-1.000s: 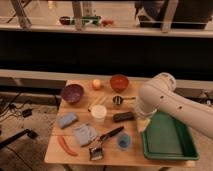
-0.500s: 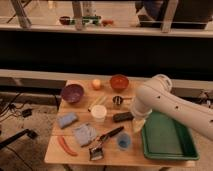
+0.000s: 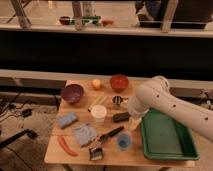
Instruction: Place brush in paper cup
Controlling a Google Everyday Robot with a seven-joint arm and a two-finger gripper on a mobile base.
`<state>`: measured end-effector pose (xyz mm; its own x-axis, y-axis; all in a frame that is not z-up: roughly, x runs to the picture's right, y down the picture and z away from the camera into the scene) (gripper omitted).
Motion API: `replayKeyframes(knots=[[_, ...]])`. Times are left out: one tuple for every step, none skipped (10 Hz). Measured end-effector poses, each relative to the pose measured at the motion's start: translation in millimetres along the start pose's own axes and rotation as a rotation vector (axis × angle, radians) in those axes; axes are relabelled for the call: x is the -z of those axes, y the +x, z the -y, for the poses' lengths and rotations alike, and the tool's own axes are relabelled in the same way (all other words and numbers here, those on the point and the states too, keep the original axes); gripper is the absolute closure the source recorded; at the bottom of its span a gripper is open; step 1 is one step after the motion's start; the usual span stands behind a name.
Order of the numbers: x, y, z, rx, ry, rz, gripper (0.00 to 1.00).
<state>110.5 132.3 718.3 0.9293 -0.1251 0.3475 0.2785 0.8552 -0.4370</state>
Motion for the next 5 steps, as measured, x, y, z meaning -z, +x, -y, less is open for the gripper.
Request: replayKeyframes(knots=[[-7, -1, 3, -0.003, -0.003, 0.014, 0.20], [-11, 0, 5, -0.009, -0.004, 0.022, 0.20], [-16, 0, 7, -0.014, -0.006, 0.031, 0.20], [-21, -1, 10, -0.022, -0.010, 0.041, 0.20], [-26, -2, 12, -0.028, -0.015, 0.049, 0.20]])
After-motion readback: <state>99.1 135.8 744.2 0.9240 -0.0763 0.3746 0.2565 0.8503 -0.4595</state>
